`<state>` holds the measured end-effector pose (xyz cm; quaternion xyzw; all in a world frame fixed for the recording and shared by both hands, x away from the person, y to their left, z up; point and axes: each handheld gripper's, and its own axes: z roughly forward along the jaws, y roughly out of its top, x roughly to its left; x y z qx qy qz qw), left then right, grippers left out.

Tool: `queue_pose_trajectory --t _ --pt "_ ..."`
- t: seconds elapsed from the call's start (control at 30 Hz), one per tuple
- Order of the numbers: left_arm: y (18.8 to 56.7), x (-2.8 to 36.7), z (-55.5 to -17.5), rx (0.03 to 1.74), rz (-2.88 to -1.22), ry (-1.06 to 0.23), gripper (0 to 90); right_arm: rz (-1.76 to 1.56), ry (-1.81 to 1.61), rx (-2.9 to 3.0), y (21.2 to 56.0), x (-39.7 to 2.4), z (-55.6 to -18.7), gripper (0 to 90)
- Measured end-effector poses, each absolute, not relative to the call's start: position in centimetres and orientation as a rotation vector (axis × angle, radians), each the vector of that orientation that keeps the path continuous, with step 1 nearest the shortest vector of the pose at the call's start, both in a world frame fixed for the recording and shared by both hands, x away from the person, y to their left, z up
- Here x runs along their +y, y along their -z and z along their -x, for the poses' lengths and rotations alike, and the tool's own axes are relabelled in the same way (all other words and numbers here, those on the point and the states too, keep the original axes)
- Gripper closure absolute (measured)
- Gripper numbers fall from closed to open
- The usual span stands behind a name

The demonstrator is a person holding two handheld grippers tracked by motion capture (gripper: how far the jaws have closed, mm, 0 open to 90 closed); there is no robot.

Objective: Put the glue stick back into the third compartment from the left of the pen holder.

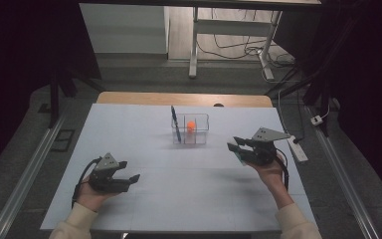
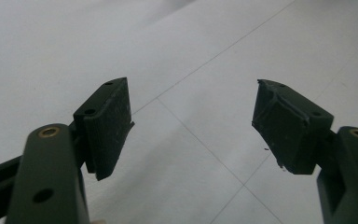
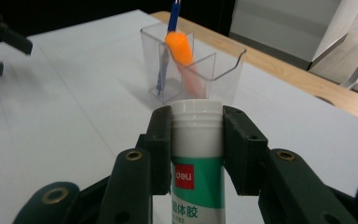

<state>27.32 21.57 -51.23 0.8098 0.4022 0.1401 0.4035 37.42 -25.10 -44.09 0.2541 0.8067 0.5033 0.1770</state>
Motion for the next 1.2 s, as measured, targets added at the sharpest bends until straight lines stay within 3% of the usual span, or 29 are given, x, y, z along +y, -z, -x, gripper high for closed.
queue_pose_trajectory --t 1.2 --pt "51.3 21.8 -28.0 1.008 -2.024 -0.314 27.5 -0.763 -1.534 2.166 42.2 -21.6 -40.7 64.2"
